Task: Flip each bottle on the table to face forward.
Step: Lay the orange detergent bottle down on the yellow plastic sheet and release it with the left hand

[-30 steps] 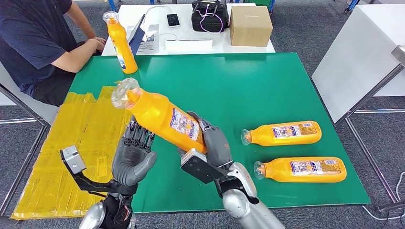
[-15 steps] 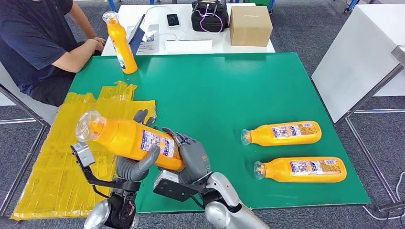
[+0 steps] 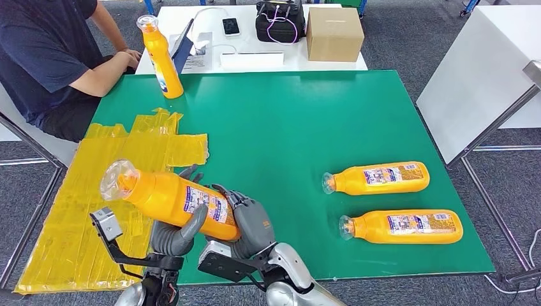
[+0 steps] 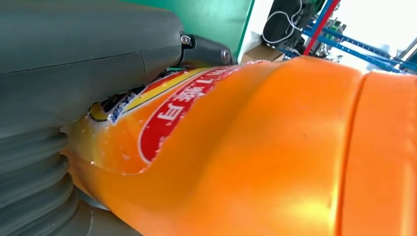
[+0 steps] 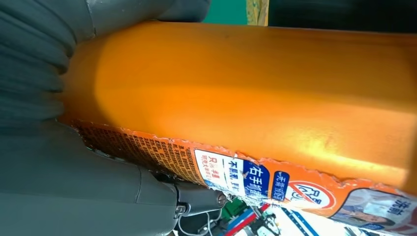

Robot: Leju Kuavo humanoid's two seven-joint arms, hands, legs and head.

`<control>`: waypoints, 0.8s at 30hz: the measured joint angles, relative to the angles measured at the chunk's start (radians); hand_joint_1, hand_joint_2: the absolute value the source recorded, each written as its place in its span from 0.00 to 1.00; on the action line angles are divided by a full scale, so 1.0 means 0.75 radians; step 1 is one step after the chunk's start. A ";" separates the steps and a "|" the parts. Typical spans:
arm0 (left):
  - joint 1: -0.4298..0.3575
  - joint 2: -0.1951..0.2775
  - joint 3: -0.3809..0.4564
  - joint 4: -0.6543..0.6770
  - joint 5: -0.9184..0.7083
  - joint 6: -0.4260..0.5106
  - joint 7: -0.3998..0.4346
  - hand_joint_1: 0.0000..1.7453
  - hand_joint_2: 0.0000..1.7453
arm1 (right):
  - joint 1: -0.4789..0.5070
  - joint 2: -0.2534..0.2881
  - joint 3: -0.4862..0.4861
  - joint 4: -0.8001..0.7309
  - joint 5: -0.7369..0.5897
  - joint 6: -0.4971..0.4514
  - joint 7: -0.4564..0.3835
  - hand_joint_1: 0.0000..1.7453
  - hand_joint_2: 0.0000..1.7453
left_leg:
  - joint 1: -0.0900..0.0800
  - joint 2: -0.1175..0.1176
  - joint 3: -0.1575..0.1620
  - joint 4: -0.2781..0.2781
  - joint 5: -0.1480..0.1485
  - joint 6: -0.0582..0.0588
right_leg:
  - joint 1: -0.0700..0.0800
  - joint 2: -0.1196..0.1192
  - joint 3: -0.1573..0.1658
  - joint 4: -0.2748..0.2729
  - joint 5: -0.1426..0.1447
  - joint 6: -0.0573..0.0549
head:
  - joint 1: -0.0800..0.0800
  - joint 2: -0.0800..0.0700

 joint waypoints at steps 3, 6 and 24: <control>0.011 0.003 0.000 -0.005 0.001 0.000 -0.014 1.00 1.00 | 0.000 -0.001 0.019 0.011 -0.030 -0.030 -0.003 1.00 1.00 | 0.000 0.000 0.000 0.000 0.000 0.000 | 0.000 0.000 0.000 0.000 0.000 0.000 | 0.000 0.000; 0.016 0.004 0.000 -0.008 0.002 -0.001 -0.019 1.00 1.00 | 0.000 -0.002 0.028 0.014 -0.039 -0.039 -0.007 1.00 1.00 | 0.000 0.000 0.000 0.000 0.000 0.000 | 0.000 0.000 0.000 0.000 0.000 0.000 | 0.000 0.000; 0.034 0.016 -0.005 -0.142 -0.226 -0.075 -0.163 1.00 1.00 | 0.113 -0.085 -0.206 -0.095 0.142 -0.055 0.006 0.00 0.00 | 0.000 0.000 -0.001 0.000 0.000 0.000 | 0.000 0.000 0.000 0.000 0.000 0.000 | 0.000 0.000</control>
